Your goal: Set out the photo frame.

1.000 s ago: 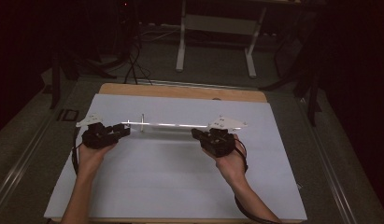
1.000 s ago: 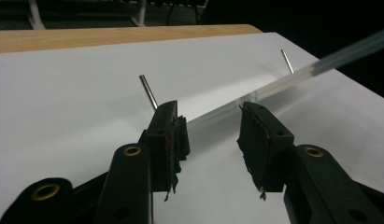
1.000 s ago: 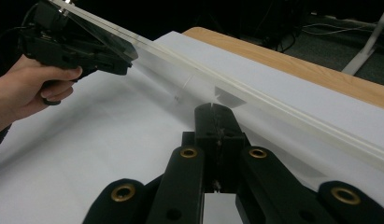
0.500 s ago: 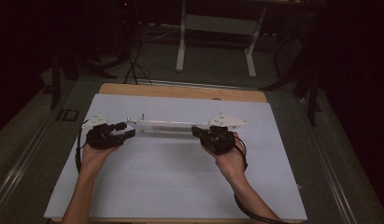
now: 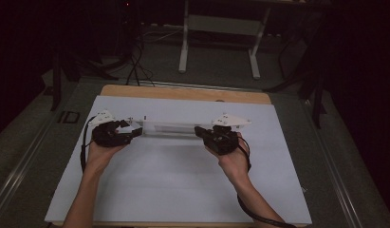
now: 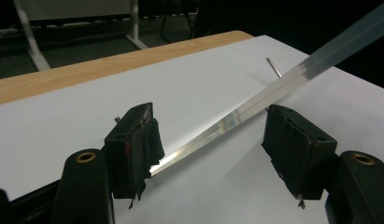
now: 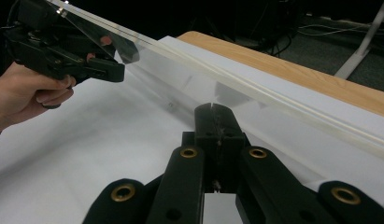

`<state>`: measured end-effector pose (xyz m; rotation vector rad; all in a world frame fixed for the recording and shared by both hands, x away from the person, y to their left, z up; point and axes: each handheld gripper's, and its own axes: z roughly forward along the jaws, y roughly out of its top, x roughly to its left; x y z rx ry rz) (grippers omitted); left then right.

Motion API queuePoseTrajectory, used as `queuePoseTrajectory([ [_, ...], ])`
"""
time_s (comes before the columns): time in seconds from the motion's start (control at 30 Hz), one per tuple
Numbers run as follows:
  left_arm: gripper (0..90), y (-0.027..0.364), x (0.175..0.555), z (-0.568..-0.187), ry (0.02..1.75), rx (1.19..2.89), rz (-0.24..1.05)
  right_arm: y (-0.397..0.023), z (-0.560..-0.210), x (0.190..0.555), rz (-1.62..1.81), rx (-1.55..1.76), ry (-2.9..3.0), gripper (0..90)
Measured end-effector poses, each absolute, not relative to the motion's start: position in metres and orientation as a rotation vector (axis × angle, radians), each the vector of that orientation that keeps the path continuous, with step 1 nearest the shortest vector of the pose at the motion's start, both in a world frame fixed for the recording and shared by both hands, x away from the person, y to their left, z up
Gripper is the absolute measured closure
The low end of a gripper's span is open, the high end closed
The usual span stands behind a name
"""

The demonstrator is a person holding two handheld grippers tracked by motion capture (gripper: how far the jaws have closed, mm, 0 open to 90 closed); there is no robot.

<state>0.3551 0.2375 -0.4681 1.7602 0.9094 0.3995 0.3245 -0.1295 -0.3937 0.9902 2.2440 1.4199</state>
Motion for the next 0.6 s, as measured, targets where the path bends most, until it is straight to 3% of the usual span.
queuePoseTrajectory([
  [0.43,34.5,0.226,0.356,-0.461,0.859,1.746,0.441,-0.129,-0.391,0.331,1.427,1.001,2.232,90.0],
  [0.6,39.3,0.224,0.356,-0.46,0.836,1.744,0.46,-0.129,-0.391,0.333,1.431,1.005,2.225,90.0],
])
